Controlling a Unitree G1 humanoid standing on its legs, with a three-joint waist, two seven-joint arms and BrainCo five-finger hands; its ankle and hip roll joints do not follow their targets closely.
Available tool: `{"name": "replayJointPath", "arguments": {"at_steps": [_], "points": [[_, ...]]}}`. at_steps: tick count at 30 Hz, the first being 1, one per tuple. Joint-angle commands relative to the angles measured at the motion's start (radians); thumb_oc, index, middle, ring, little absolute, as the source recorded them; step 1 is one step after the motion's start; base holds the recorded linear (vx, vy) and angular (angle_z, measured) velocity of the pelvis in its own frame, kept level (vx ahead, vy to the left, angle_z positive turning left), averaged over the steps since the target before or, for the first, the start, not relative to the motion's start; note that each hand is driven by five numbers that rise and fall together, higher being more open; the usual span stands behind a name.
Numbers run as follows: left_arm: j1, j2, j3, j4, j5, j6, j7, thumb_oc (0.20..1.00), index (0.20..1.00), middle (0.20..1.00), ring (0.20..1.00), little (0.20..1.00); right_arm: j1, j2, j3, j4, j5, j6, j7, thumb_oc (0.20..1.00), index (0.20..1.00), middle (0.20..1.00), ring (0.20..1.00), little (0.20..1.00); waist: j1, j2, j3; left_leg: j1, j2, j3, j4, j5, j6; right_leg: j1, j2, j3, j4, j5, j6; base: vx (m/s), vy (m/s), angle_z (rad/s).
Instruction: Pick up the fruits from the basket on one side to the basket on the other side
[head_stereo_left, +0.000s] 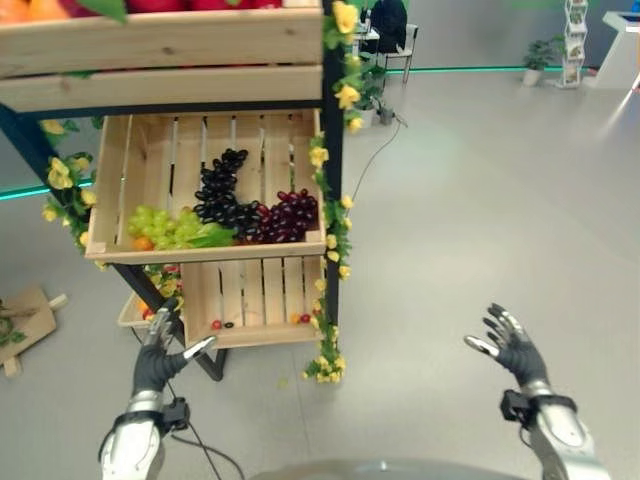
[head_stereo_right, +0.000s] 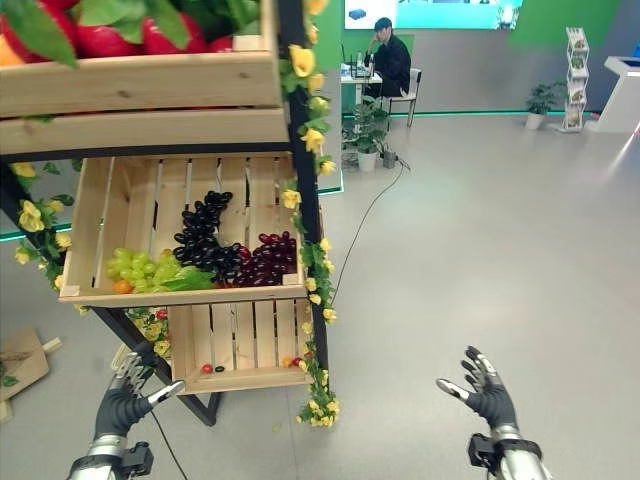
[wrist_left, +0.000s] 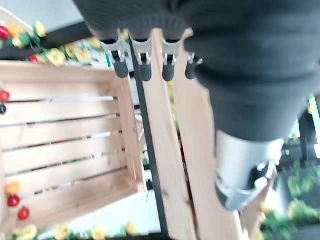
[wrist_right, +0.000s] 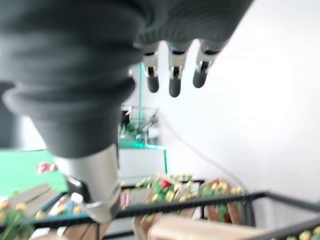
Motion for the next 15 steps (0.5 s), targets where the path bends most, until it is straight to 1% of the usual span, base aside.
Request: {"name": "replayJointPath", "arguments": {"at_steps": [1, 2, 4, 5, 6, 8, 9, 10, 12, 14, 15], "points": [[-0.054, 0.028, 0.037, -0.09, 0.003, -0.052, 0.009, 1.0, 1.0, 1.0, 1.0, 1.0, -0.089, 0.009, -0.018, -0.047, 0.004, -0.059, -0.006, 1.0, 1.0, 1.0, 1.0, 1.0, -0.011, -0.032, -0.002, 0.038, 0.018, -0.034, 0.031, -0.047, -0.029, -0.079, -0.08, 0.022, -0.072, 0.229, 0.088, -0.06, -0.061, 0.05], [-0.057, 0.026, 0.028, -0.093, 0.001, -0.05, 0.007, 1.0, 1.0, 1.0, 1.0, 1.0, -0.089, 0.004, -0.034, -0.049, 0.0, -0.062, -0.014, 1.0, 1.0, 1.0, 1.0, 1.0, -0.026, -0.028, 0.004, 0.044, 0.017, -0.031, 0.029, -0.048, -0.025, -0.089, -0.085, 0.032, -0.049, 0.223, 0.088, -0.03, -0.02, -0.02], [-0.062, 0.024, 0.021, -0.095, 0.004, -0.049, 0.008, 1.0, 1.0, 1.0, 1.0, 1.0, -0.091, 0.003, -0.044, -0.047, -0.003, -0.065, -0.018, 1.0, 1.0, 1.0, 1.0, 1.0, -0.04, -0.027, 0.007, 0.047, 0.015, -0.03, 0.029, -0.047, -0.023, -0.098, -0.089, 0.044, -0.031, 0.218, 0.088, -0.04, -0.023, -0.07], [-0.062, 0.023, 0.021, -0.095, 0.004, -0.05, 0.008, 1.0, 1.0, 1.0, 1.0, 1.0, -0.091, 0.002, -0.044, -0.047, -0.003, -0.065, -0.018, 1.0, 1.0, 1.0, 1.0, 1.0, -0.039, -0.027, 0.007, 0.047, 0.014, -0.029, 0.028, -0.047, -0.023, -0.099, -0.089, 0.046, -0.03, 0.217, 0.088, -0.05, -0.021, -0.02], [-0.065, 0.022, 0.017, -0.099, 0.009, -0.048, 0.006, 1.0, 1.0, 1.0, 1.0, 1.0, -0.088, -0.001, -0.058, -0.053, -0.014, -0.067, -0.022, 1.0, 1.0, 1.0, 1.0, 1.0, -0.056, -0.025, 0.011, 0.053, 0.014, -0.029, 0.027, -0.047, -0.022, -0.109, -0.09, 0.061, -0.013, 0.211, 0.088, -0.04, -0.017, 0.01], [-0.066, 0.022, 0.016, -0.11, 0.012, -0.049, 0.004, 1.0, 1.0, 1.0, 1.0, 1.0, -0.085, -0.004, -0.08, -0.057, -0.015, -0.072, -0.031, 1.0, 1.0, 1.0, 1.0, 1.0, -0.074, -0.025, 0.013, 0.063, 0.015, -0.025, 0.025, -0.048, -0.021, -0.119, -0.088, 0.08, 0.004, 0.208, 0.088, -0.04, -0.02, 0.05], [-0.066, 0.022, 0.016, -0.11, 0.012, -0.049, 0.004, 1.0, 1.0, 1.0, 1.0, 1.0, -0.085, -0.004, -0.08, -0.058, -0.015, -0.072, -0.031, 1.0, 1.0, 1.0, 1.0, 1.0, -0.073, -0.025, 0.014, 0.064, 0.015, -0.024, 0.025, -0.048, -0.021, -0.12, -0.088, 0.082, 0.005, 0.207, 0.088, -0.05, -0.021, 0.0], [-0.074, 0.018, 0.01, -0.114, -0.007, -0.05, 0.0, 1.0, 1.0, 1.0, 1.0, 1.0, -0.087, -0.011, -0.096, -0.062, -0.018, -0.076, -0.039, 1.0, 1.0, 1.0, 1.0, 1.0, -0.088, -0.025, 0.015, 0.074, 0.015, -0.018, 0.026, -0.052, -0.016, -0.135, -0.084, 0.108, 0.02, 0.209, 0.088, -0.03, -0.013, -0.04], [-0.077, 0.019, 0.007, -0.119, -0.016, -0.05, -0.006, 1.0, 1.0, 1.0, 1.0, 1.0, -0.09, -0.015, -0.104, -0.063, -0.016, -0.077, -0.042, 1.0, 1.0, 1.0, 1.0, 1.0, -0.094, -0.027, 0.015, 0.074, 0.012, -0.014, 0.027, -0.051, -0.012, -0.146, -0.083, 0.124, 0.023, 0.211, 0.088, -0.06, -0.023, -0.19], [-0.084, 0.03, -0.012, -0.14, -0.035, -0.051, -0.035, 1.0, 1.0, 1.0, 1.0, 1.0, -0.091, -0.035, -0.141, -0.075, -0.017, -0.087, -0.052, 1.0, 1.0, 1.0, 1.0, 1.0, -0.12, -0.024, 0.019, 0.091, 0.018, 0.001, 0.028, -0.056, -0.008, -0.178, -0.064, 0.175, 0.048, 0.2, 0.082, -0.08, -0.051, -0.23], [-0.084, 0.032, -0.018, -0.147, -0.041, -0.05, -0.043, 1.0, 1.0, 1.0, 1.0, 1.0, -0.096, -0.039, -0.154, -0.081, -0.015, -0.092, -0.058, 1.0, 1.0, 1.0, 1.0, 1.0, -0.129, -0.027, 0.021, 0.093, 0.015, 0.008, 0.03, -0.054, -0.004, -0.201, -0.061, 0.199, 0.062, 0.206, 0.082, -0.07, -0.06, -0.34]]}}
